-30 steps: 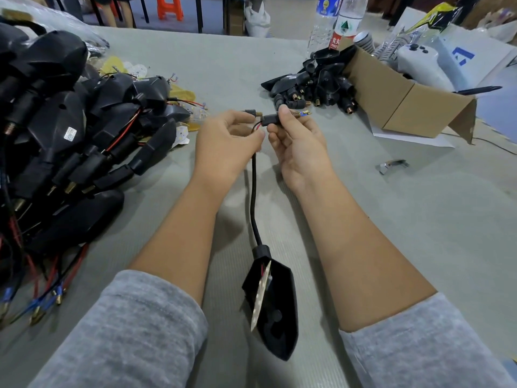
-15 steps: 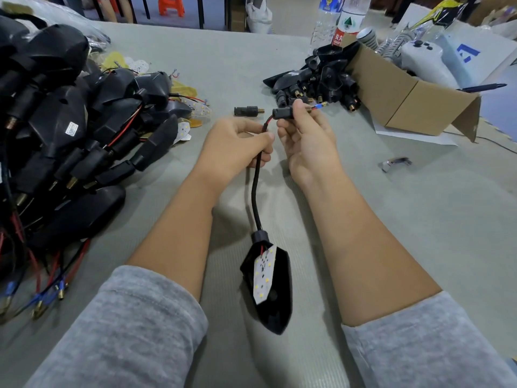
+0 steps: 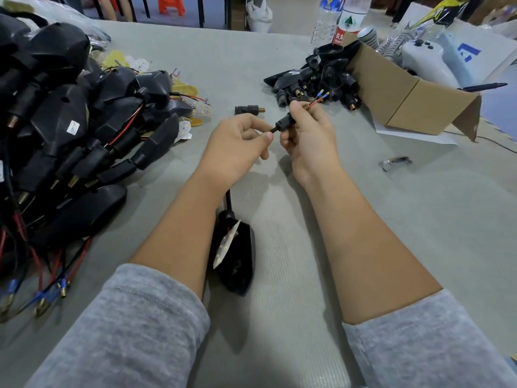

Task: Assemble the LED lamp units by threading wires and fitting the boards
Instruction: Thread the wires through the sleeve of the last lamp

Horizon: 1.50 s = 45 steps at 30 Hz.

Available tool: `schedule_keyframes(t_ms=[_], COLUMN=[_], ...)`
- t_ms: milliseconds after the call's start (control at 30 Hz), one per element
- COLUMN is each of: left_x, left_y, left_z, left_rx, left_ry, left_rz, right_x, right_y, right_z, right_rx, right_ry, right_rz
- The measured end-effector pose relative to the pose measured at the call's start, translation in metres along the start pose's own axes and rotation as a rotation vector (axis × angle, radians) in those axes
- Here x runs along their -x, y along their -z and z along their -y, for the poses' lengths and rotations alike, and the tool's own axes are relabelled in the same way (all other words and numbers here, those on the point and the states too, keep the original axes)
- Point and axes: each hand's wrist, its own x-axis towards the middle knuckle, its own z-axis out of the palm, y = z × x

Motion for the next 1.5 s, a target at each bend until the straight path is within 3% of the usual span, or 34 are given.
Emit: schedule_keyframes(t_ms=[200,367,633,833,1133,1333,1500], left_x=[0.001,-0.002,-0.001,-0.003,-0.003,-0.003,-0.006], left_y=[0.000,0.001,0.013,0.012,0.023,0.020,0.019], left_z=[-0.003,-0.009,-0.006,0.000,-0.004,-0.002,-0.004], left_rx=[0.024,0.240,0.219,0.210,0.286,0.250,0.245], left_ry=[-0.021,0.140,0.128,0.055,0.165,0.142,0.191], left_rz=[-0.023,-0.073,0.102,0.100,0.179,0.150,0.101], right_x=[0.003,0.008,0.000,0.006,0.000,0.008,0.007], right_y=[-0.003,-0.006,0.002,-0.003,0.001,-0.006,-0.004], right_z=[-0.001,-0.001,0.002,-0.001,0.002,-0.001,0.000], right_rx=[0.107,0.122,-0.103,0.090,-0.170,0.122,0.079], right_ry=[0.008,-0.002,-0.043,-0.020,-0.024,-0.012,0.025], right_rz=[0.063,0.149,-0.038,0.158,-0.021,0.182,0.116])
